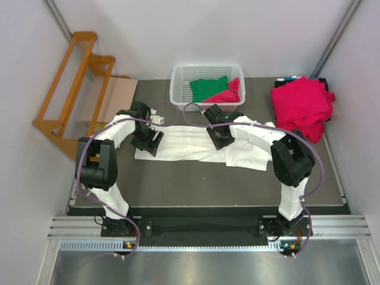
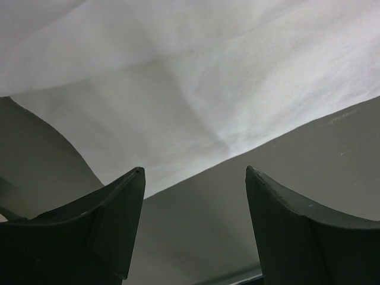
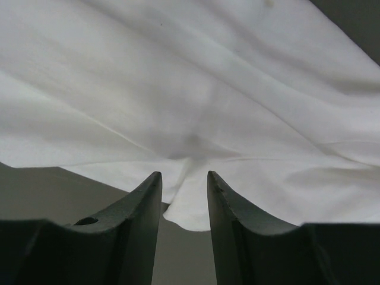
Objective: Fold and stack the t-shirts
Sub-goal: Fold the tshirt
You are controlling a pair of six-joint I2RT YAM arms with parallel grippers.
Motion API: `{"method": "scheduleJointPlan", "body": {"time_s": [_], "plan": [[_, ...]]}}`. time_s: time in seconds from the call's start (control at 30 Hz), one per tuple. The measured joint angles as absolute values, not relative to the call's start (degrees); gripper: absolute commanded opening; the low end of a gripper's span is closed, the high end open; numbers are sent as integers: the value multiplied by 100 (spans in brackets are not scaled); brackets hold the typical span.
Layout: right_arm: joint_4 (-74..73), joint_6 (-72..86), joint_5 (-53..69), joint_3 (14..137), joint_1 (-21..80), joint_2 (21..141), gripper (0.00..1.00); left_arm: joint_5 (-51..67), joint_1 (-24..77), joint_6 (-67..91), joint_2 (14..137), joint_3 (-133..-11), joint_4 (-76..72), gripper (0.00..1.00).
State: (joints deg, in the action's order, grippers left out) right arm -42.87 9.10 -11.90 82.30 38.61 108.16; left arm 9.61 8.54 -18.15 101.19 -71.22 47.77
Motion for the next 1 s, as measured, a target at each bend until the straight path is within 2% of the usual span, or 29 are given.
{"method": "scheduleJointPlan", "body": {"time_s": [0.6,0.9,1.0], "plan": [[-4244,893,-1221,8232,3861,11124,32,963,827,-1817,10119,-7122,4762,73],[-4176,891,-1269,8370,3846,11218,25,961,825,-1820,10119,-7111,4762,73],[-4171,875,-1275,8370,3846,11249,19,961,821,-1820,10119,-7111,4762,73]]}}
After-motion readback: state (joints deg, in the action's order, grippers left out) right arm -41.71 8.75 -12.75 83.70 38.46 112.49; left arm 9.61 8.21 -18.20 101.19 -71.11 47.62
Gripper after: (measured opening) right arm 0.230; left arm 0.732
